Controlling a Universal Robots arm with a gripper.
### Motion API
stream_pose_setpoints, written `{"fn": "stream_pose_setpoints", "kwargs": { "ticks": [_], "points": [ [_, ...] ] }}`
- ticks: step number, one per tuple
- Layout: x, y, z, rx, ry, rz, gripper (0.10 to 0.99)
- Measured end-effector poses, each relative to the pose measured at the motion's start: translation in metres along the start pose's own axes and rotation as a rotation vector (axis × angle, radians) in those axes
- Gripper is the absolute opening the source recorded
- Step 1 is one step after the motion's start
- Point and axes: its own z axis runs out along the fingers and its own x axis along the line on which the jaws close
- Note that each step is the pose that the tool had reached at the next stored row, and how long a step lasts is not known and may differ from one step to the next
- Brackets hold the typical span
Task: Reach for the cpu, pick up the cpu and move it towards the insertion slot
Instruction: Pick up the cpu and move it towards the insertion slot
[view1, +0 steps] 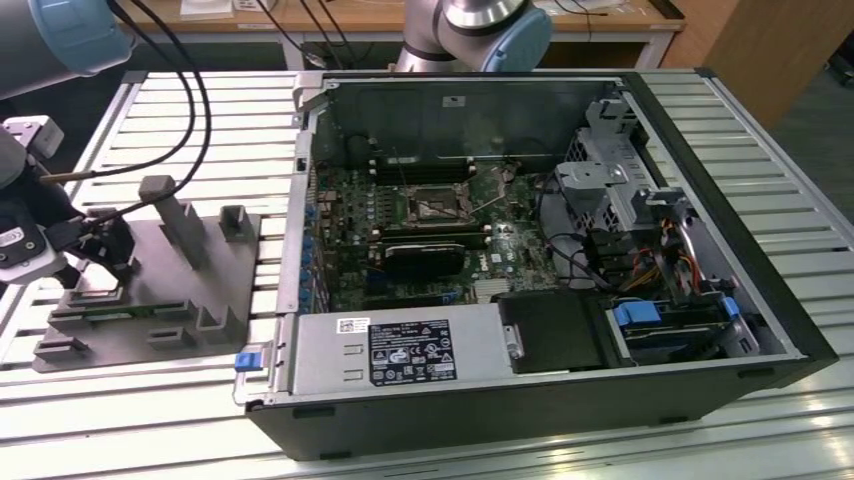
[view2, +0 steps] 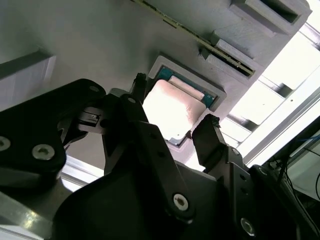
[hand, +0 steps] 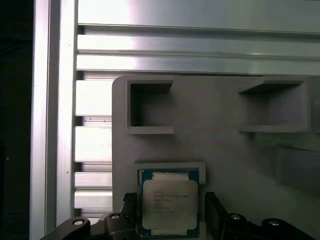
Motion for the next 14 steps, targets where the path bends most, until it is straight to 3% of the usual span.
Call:
{"fn": "stream_pose_setpoints", "kwargs": {
  "ticks": [14],
  "points": [
    [0.0001,0.0000,0.0009,0.000,0.0001,0.001,0.635]
  ]
}}
